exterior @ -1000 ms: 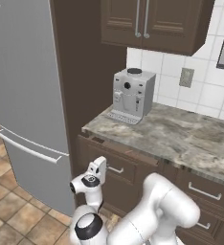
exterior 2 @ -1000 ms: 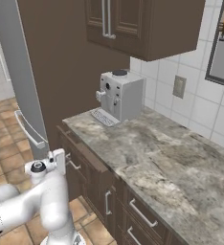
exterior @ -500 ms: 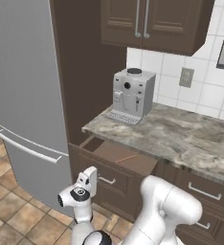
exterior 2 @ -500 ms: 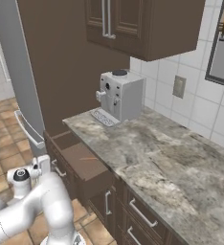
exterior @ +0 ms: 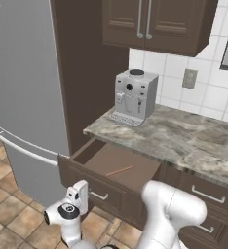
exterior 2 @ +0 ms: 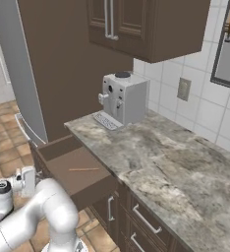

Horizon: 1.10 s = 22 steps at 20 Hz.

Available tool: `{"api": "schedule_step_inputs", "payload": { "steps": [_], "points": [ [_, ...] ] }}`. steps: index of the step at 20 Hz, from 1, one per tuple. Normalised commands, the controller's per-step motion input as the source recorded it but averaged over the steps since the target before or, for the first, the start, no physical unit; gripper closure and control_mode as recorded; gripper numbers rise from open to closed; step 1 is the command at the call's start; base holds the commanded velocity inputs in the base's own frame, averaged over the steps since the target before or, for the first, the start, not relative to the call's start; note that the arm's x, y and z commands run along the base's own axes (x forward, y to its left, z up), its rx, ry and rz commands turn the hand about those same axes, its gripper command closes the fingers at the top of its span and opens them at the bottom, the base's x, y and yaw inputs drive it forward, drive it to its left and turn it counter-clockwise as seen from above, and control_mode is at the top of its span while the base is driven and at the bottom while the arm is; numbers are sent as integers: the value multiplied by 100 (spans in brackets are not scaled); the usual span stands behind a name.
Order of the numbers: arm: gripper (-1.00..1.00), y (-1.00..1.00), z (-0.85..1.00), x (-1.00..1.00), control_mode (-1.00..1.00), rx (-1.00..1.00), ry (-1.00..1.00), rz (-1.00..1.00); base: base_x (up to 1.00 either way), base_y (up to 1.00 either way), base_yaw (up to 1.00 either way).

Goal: Take a straw from the drawer in front and place it inside the glass cup on the dining counter.

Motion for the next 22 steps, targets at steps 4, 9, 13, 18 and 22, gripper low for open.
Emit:
{"api": "schedule_step_inputs", "payload": {
  "steps": [4,9,13,18,22],
  "points": [
    [100,87,-15,-62,-100,0,8,0,0,0,0],
    [100,86,-17,-62,-100,0,7,0,0,0,0],
    [100,81,-20,-60,-100,0,5,0,0,0,0],
    [-100,55,-19,-24,-100,0,4,0,0,0,0],
    [-100,4,-1,-7,-100,1,4,0,0,0,0]
  ]
}}
